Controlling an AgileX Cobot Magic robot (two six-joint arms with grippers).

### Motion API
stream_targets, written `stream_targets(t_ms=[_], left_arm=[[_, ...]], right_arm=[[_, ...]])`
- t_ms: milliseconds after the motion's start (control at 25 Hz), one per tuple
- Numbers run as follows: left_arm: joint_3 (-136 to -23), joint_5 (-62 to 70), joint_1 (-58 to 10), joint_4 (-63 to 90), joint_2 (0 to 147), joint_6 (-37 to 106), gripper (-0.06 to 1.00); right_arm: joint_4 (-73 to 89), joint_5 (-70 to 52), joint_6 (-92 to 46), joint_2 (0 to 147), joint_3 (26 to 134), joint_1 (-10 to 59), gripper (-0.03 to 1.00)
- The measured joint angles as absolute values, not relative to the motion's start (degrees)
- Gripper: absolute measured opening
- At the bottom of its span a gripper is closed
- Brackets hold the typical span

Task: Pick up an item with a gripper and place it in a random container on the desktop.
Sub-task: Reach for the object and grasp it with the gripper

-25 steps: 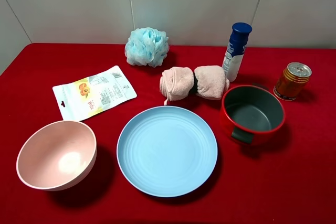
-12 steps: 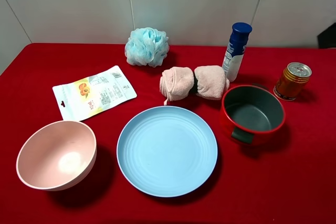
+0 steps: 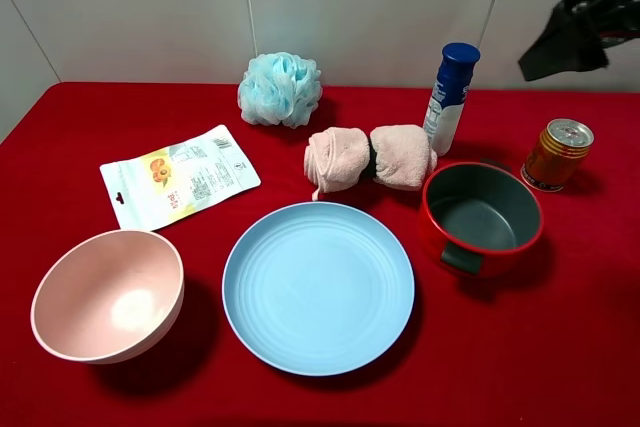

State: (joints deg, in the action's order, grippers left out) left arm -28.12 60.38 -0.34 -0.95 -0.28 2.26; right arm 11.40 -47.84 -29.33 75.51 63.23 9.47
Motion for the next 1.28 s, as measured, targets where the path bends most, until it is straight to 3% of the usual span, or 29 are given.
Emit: stream_targets(t_ms=[320, 840, 1280], left_arm=[[-28.12, 60.38, -0.34, -0.95, -0.28, 2.26, 0.99], [-28.12, 60.38, -0.34, -0.95, -0.28, 2.26, 0.99], [-28.12, 60.38, -0.34, -0.95, -0.28, 2.26, 0.99]], right_arm=[[10.38, -48.56, -36.09, 86.1, 69.41, 14.87, 0.69], [8.88, -46.77, -49.9, 92.79, 70.25, 21.57, 0.69], [4.82, -45.15, -51.45, 101.16, 74.81, 26.02, 0.69]])
